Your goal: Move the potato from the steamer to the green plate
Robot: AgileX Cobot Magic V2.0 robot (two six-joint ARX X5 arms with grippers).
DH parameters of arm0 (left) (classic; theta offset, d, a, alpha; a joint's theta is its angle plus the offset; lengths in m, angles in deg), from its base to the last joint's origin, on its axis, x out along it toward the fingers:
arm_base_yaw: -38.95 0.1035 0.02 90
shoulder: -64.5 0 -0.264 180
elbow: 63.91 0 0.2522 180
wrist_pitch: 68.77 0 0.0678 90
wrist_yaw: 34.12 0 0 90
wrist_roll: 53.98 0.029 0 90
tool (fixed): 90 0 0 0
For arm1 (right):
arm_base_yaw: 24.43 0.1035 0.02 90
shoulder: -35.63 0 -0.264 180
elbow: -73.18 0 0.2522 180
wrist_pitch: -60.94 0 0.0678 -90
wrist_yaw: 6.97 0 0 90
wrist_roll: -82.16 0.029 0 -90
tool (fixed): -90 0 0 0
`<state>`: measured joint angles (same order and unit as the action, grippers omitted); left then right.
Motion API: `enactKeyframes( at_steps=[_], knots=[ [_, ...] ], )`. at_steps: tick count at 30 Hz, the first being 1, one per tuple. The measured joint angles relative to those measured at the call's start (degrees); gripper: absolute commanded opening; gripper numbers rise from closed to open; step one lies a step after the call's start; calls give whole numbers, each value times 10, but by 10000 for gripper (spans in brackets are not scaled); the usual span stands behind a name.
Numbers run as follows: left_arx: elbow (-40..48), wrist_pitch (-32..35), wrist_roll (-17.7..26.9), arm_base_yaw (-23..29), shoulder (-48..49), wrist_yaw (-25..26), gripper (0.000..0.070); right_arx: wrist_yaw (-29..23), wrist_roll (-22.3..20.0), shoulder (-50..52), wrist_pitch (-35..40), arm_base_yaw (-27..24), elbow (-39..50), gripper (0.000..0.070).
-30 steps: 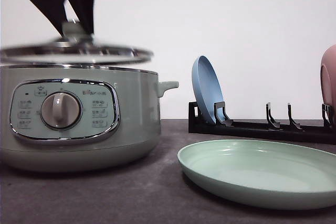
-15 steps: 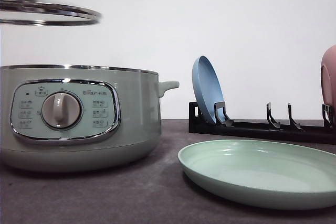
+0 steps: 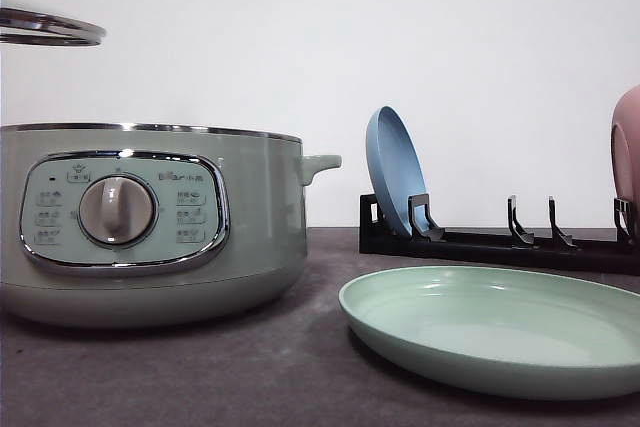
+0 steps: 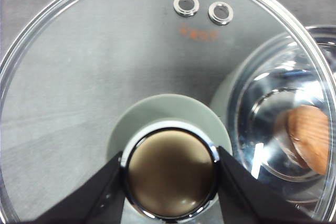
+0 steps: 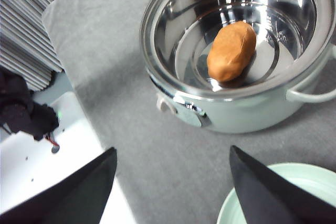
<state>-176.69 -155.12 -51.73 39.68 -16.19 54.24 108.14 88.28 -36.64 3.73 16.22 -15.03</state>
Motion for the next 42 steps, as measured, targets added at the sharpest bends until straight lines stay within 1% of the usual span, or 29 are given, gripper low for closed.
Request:
enactKeyframes(
  at_steps=[2, 5, 14, 17, 23, 26, 34, 35, 38, 42],
  knots=[
    [0, 0, 0, 4, 0, 1, 1, 0, 6, -19, 2, 0, -8, 426],
    [0, 0, 0, 11, 0, 1, 1, 0, 12, -56, 1, 1, -43, 426],
    [0, 2, 0, 18, 0, 1, 1, -3, 12, -227, -30, 5, -240, 427],
    [0, 3, 0, 21, 0, 0, 1, -22, 12, -292, -39, 12, -305, 427],
    [0, 3, 0, 21, 0, 1, 1, -55, 12, -389, -42, 26, -389, 427],
    [0, 3, 0, 22, 0, 0, 1, -83, 12, -422, -42, 35, -406, 427],
    [0, 3, 0, 21, 0, 1, 1, -149, 12, -478, -35, 64, -407, 431],
    [0, 3, 0, 21, 0, 1, 1, -158, 12, -483, -33, 67, -407, 438],
    [0, 3, 0, 21, 0, 1, 1, -183, 12, -494, -28, 73, -407, 489],
    [0, 3, 0, 21, 0, 1, 1, -194, 12, -511, -28, 77, -407, 492]
  ],
)
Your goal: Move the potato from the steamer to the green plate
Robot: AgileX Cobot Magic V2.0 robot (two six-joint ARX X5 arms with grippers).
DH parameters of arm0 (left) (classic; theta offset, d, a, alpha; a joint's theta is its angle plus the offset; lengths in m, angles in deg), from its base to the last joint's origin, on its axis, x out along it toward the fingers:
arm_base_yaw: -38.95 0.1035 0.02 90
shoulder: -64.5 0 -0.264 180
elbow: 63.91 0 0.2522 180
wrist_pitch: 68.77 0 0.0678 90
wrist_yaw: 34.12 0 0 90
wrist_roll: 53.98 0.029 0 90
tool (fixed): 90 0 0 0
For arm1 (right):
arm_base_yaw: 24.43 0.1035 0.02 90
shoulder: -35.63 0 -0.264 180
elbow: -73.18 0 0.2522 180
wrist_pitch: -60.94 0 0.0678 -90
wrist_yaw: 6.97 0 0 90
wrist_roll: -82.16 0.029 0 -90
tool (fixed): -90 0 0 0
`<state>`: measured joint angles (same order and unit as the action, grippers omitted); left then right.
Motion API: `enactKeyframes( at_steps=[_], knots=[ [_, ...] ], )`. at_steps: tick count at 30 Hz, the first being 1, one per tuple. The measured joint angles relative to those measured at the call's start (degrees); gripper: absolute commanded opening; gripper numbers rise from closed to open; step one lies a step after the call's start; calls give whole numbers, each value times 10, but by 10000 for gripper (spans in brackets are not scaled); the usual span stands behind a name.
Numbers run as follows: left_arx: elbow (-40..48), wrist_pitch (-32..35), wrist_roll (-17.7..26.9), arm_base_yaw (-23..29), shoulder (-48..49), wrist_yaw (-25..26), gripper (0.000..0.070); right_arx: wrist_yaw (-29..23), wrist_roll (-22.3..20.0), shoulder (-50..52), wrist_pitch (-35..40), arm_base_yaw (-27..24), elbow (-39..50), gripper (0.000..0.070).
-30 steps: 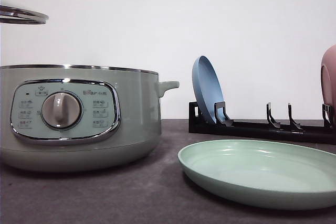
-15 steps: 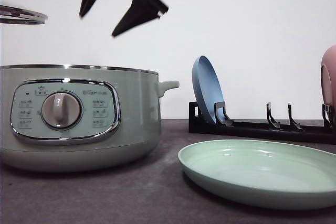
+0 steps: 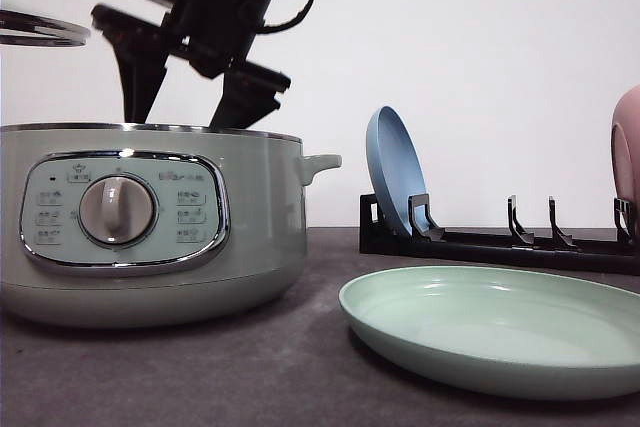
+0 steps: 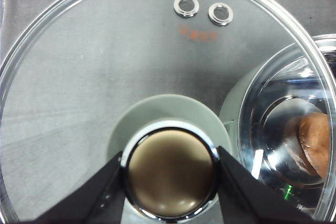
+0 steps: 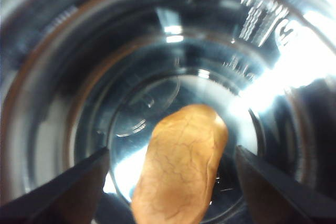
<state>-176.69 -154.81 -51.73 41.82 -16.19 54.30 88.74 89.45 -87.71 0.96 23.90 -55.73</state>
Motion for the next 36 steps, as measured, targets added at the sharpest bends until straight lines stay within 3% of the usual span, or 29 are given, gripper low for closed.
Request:
enactKeyframes(
  at_steps=[6, 19, 24, 28, 31, 36],
  knots=[
    [0, 0, 0, 0, 0, 0, 1, -27, 0, -18, 0, 4, 0, 492],
    [0, 0, 0, 0, 0, 0, 1, -27, 0, -42, -3, 11, -1, 484],
    [0, 0, 0, 0, 0, 0, 1, -27, 0, -42, -6, 11, -1, 348],
    [0, 0, 0, 0, 0, 0, 1, -27, 0, -42, -8, 11, -1, 301],
    [0, 0, 0, 0, 0, 0, 1, -27, 0, -42, -9, 11, -1, 226],
    [0, 0, 0, 0, 0, 0, 1, -27, 0, -42, -9, 11, -2, 210]
  ],
)
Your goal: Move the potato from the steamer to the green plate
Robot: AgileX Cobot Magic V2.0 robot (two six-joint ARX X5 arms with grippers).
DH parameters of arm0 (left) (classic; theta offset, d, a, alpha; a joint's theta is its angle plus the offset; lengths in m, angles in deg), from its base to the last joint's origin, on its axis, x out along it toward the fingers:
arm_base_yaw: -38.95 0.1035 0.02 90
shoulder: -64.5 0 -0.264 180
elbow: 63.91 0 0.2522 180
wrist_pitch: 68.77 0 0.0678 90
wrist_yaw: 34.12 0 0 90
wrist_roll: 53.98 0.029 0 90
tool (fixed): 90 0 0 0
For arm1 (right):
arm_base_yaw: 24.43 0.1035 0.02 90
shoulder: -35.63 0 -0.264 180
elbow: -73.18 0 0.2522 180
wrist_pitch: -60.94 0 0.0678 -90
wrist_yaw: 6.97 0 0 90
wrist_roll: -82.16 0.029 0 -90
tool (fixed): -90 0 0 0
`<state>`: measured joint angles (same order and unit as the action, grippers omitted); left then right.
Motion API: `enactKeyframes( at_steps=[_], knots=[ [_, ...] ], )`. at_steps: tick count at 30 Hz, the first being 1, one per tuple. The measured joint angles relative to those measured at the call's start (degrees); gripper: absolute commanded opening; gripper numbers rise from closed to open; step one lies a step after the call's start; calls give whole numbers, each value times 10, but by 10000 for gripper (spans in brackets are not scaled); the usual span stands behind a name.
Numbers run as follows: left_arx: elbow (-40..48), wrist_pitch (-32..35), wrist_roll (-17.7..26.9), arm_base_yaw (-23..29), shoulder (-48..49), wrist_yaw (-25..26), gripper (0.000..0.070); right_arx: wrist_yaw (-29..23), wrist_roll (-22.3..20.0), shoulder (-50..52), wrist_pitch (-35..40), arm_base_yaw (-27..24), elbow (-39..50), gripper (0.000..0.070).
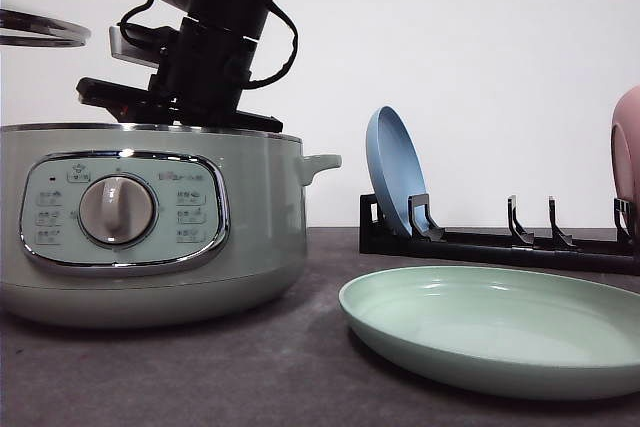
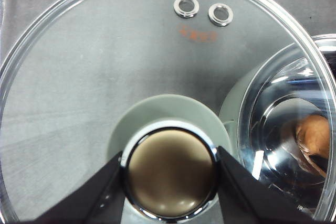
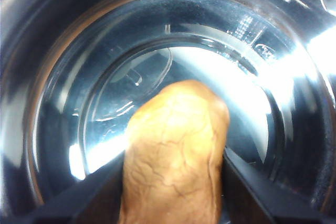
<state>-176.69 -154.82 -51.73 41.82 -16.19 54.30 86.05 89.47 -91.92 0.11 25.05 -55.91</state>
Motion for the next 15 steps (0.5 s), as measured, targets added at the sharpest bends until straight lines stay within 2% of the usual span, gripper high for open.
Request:
enactKeyframes(
  at_steps=[7, 15],
  knots=[
    [0, 0, 0, 0, 0, 0, 1, 0, -8, 31, -1, -1, 0, 210],
    [0, 1, 0, 0, 0, 4, 1, 0, -23, 145, -12, -14, -1, 210]
  ],
)
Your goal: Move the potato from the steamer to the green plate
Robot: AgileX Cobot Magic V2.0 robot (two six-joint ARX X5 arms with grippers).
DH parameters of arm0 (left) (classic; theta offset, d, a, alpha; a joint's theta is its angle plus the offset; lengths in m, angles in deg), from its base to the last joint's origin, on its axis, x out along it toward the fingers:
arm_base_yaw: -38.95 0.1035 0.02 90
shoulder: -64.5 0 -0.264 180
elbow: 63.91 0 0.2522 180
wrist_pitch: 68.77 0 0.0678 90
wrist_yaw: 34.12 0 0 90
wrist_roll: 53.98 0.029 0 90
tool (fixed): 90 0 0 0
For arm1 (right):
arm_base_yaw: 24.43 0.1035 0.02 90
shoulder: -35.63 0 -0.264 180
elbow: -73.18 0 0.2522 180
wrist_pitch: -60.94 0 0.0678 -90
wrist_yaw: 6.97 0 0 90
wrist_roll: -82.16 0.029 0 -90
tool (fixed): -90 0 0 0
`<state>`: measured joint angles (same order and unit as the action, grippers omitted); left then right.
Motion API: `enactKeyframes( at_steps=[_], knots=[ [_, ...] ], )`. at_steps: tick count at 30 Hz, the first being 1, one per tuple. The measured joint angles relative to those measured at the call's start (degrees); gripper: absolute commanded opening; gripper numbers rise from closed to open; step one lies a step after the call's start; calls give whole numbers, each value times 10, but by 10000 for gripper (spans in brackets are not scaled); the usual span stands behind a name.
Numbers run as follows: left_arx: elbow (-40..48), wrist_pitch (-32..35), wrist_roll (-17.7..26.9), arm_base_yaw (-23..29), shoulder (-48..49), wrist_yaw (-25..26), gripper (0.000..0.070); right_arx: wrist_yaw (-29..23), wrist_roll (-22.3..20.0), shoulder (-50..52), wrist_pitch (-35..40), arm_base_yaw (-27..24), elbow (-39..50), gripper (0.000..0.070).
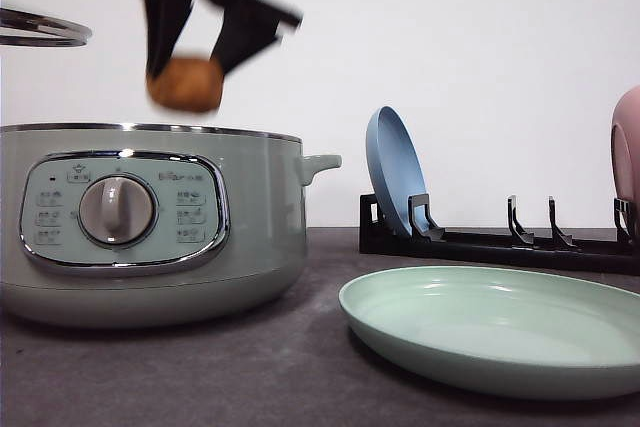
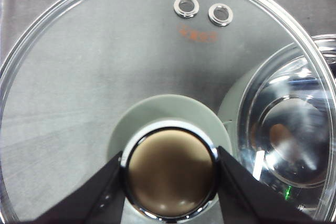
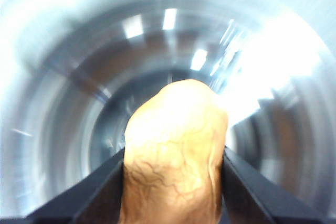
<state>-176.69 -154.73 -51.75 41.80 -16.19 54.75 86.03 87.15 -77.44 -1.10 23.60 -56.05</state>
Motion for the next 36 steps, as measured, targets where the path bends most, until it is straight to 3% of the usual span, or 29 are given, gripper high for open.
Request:
enactKeyframes(
  at_steps=[7, 16, 26, 36],
  knots=[
    [0, 0, 0, -9, 0, 2, 1, 0, -19, 92, -60, -36, 0, 204],
    [0, 0, 0, -34, 0, 16, 1, 0, -22, 185, -140, -133, 21, 204],
    [0, 0, 0, -70, 0, 29, 1, 2, -17, 377, -27, -182, 310, 204],
    [0, 0, 0, -109, 0, 29, 1, 3, 72, 502, 93, -184, 571, 204]
  ],
)
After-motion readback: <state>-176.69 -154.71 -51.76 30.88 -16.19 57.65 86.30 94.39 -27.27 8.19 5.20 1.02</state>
